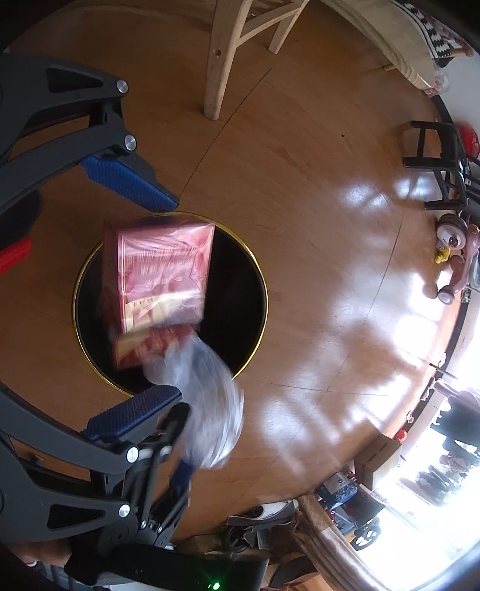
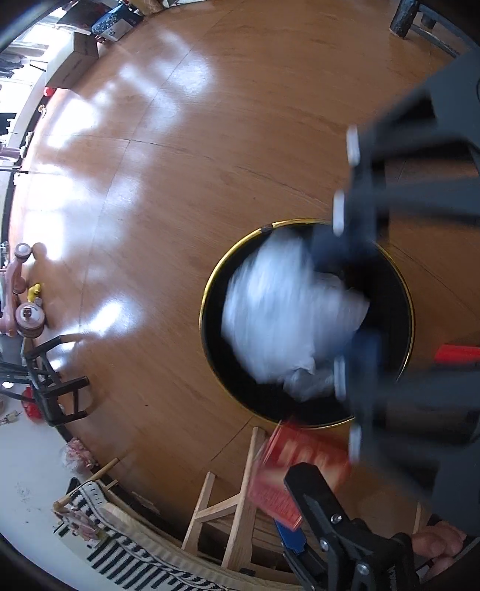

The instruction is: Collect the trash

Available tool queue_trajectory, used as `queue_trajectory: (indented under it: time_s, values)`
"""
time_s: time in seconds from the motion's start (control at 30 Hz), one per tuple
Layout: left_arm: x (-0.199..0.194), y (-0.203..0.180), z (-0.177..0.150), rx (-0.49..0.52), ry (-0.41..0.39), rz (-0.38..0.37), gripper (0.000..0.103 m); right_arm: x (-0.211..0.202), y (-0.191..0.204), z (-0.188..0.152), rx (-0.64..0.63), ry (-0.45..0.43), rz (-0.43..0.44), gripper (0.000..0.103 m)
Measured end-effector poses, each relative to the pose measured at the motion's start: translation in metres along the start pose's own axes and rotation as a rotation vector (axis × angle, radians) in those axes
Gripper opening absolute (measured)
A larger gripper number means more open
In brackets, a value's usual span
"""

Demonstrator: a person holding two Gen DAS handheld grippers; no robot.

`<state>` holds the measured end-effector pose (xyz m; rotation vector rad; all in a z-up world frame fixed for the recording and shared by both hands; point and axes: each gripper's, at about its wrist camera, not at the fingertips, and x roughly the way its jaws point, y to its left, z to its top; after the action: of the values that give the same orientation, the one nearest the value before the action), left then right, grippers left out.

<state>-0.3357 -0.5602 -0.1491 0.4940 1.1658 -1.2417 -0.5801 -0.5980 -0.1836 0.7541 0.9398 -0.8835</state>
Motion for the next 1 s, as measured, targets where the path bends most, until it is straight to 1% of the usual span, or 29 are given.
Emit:
queue_trajectory:
  time_s: [0.03, 0.2, 0.43, 0.6, 0.7, 0.77, 0.8, 0.83, 0.93, 0.97, 1.0]
  values:
    - [0.0, 0.0, 0.0, -0.005, -0.005, -0.001, 0.092, -0.003, 0.001, 0.0, -0.003, -0.018, -0.002, 0.082]
    - [0.0, 0.004, -0.001, -0.04, -0.002, -0.004, 0.093, -0.005, 0.003, 0.0, -0.015, -0.007, -0.004, 0.082]
    - [-0.005, 0.001, -0.004, -0.025, -0.007, -0.008, 0.094, -0.014, 0.006, -0.002, -0.013, -0.016, -0.014, 0.082]
    - [-0.021, 0.006, -0.002, -0.013, -0.036, 0.008, 0.094, -0.037, 0.009, 0.002, -0.016, -0.048, -0.02, 0.082]
    - [-0.057, 0.025, 0.005, -0.08, -0.108, -0.008, 0.094, -0.06, 0.019, 0.012, -0.03, -0.088, -0.006, 0.083]
    - [-0.081, 0.038, 0.009, -0.101, -0.14, -0.012, 0.094, -0.075, 0.029, 0.019, -0.041, -0.118, 0.005, 0.086]
    - [-0.096, 0.047, 0.011, -0.103, -0.16, 0.0, 0.094, -0.084, 0.041, 0.024, -0.052, -0.135, 0.016, 0.087]
    - [-0.121, 0.062, 0.014, -0.106, -0.192, 0.036, 0.094, -0.092, 0.053, 0.029, -0.067, -0.149, 0.029, 0.087]
    - [-0.184, 0.107, 0.016, -0.143, -0.272, 0.099, 0.094, -0.117, 0.11, 0.044, -0.136, -0.204, 0.086, 0.091]
    - [-0.205, 0.123, 0.014, -0.163, -0.298, 0.135, 0.095, -0.125, 0.133, 0.047, -0.167, -0.222, 0.113, 0.092]
    - [-0.225, 0.141, 0.009, -0.182, -0.323, 0.173, 0.096, -0.134, 0.166, 0.05, -0.215, -0.24, 0.148, 0.092]
